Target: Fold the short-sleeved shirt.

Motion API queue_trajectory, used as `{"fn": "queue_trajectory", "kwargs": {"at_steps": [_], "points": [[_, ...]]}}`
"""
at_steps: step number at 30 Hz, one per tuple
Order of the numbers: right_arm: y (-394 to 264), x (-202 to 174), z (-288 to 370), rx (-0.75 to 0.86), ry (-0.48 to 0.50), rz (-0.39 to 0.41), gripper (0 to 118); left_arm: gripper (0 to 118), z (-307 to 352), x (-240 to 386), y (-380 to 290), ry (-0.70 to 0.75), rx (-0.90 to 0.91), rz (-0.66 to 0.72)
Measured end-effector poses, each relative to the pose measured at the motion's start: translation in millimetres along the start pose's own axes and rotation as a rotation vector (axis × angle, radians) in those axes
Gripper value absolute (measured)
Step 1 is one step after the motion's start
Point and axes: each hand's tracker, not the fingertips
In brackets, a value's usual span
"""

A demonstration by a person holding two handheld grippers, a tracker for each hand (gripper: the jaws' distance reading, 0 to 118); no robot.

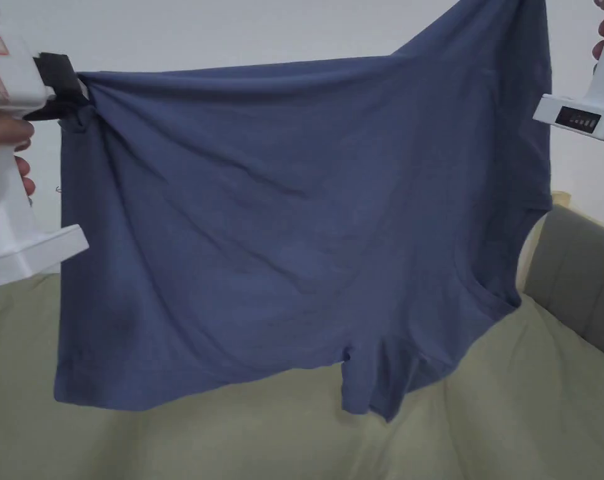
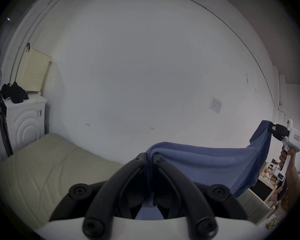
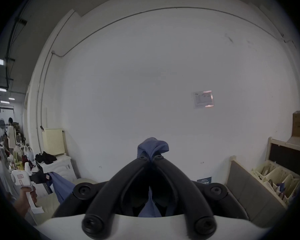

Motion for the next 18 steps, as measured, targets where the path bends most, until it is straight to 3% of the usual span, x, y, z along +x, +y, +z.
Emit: {"fn": "queue_trajectory", "kwargs": {"at_steps": [4, 7, 12, 14, 18], "points": [[-43.9, 4.5, -22.3, -0.043, 0.011, 0.043, 1, 7, -29.7, -22.5, -12.5, 0.046, -0.036, -0.084], [-102.7, 17.5, -42.8, -0.116, 0.063, -0.030, 1, 7, -52.3, -46.1, -56.3, 0.125, -0.081, -0.126], [-193.6, 27.7, -59.2, -0.168, 0.063, -0.086, 1, 7, -63.8, -75.7, -150.0, 0.163, -0.130, -0.072], [-216.1, 26.4, -48.2, -0.170, 0.107, -0.145, 1, 7, -57.6, -84.1, -181.5, 0.174, -0.116, -0.087], [-230.8, 14.4, 5.5, -0.154, 0.153, -0.173, 1, 7, -19.4, -93.4, -211.2, 0.119, -0.098, -0.018]]}}
